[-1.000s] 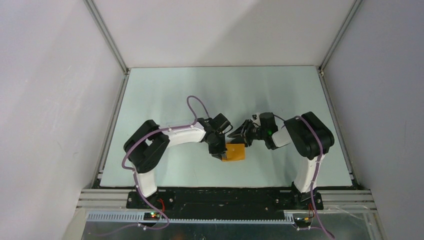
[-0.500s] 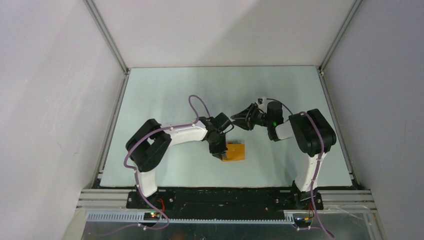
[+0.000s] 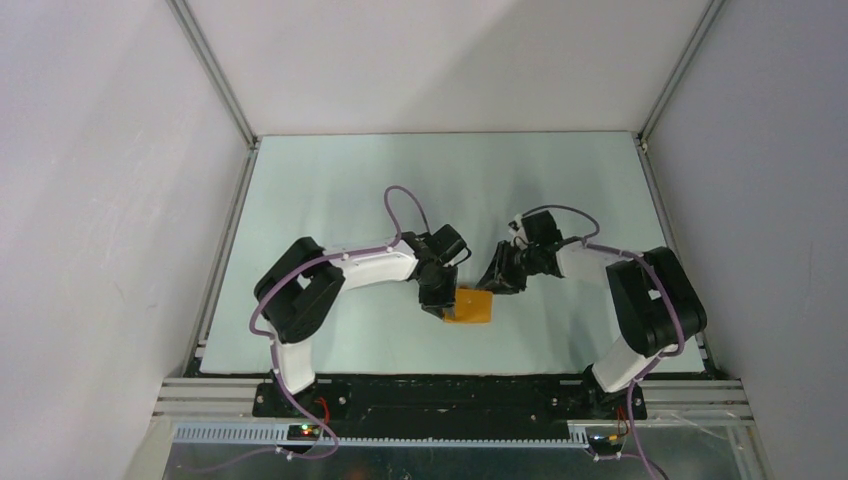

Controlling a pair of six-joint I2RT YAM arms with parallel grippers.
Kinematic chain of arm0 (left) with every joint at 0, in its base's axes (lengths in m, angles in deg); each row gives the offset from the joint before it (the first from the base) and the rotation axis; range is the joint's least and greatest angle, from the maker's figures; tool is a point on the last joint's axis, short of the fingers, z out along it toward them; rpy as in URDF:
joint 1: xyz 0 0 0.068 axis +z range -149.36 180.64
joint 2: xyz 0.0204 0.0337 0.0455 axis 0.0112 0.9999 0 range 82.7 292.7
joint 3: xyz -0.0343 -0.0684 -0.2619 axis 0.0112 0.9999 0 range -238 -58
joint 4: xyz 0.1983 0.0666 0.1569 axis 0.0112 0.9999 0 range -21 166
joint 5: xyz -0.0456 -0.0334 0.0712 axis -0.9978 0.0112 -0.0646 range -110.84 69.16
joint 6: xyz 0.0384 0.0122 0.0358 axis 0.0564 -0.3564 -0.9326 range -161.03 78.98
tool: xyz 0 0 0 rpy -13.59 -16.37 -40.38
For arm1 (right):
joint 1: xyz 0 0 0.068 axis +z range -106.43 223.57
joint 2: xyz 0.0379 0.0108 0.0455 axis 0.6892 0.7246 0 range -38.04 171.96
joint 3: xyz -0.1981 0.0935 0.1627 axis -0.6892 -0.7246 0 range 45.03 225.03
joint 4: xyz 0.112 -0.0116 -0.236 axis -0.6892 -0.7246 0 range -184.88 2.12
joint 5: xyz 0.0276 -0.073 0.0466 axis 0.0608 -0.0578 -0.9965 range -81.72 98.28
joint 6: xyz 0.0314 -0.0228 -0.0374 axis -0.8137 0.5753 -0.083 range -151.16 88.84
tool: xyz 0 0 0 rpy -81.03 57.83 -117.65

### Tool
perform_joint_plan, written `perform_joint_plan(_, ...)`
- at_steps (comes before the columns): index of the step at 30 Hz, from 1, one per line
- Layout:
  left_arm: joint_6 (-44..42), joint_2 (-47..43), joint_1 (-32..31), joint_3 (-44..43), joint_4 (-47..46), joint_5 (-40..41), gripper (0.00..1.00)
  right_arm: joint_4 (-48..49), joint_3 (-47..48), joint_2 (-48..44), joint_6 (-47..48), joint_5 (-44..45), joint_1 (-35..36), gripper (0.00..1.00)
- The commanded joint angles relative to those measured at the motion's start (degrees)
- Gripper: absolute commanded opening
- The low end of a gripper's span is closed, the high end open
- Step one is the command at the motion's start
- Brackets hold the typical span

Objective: Put the credit cards into the card holder
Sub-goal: Close the card holder at the corner of the board.

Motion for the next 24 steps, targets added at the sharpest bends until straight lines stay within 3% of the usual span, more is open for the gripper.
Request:
perform_joint_plan(1, -5.2, 1.9, 0.5, -1.5, -1.5, 2.5, 0.39, -11.8, -1.3, -4.0, 7.1, 3.4, 6.6, 0.30)
perform_joint_plan(4, -6.8, -1.1, 2.1, -2.0, -1.6, 1.8, 0.45, -10.7, -4.5, -6.6, 2.2, 3.1, 11.4, 0.16)
perform_joint_plan(8, -8.3, -6.0, 6.3, -1.5, -1.5, 0.3, 0.53, -6.1, -12.2, -14.5, -8.8, 3.6, 14.8, 0.10)
perform_joint_plan(14, -7.2, -14.4, 9.3, 4.0, -1.5, -4.4, 0.63, -1.6, -16.0, -24.1, -14.7, 4.0, 18.6, 0.21)
perform_joint_plan(17, -4.2, -19.0, 8.9, 9.4, -1.6, -4.9, 0.67, -5.2, -15.3, -25.3, -12.3, 6.7, 17.2, 0.39)
perform_joint_plan(24, 4.0, -23.3, 6.0, 18.6, -8.0, -8.1, 0.79, -7.7, -16.4, -21.5, -7.3, 6.9, 13.1, 0.42)
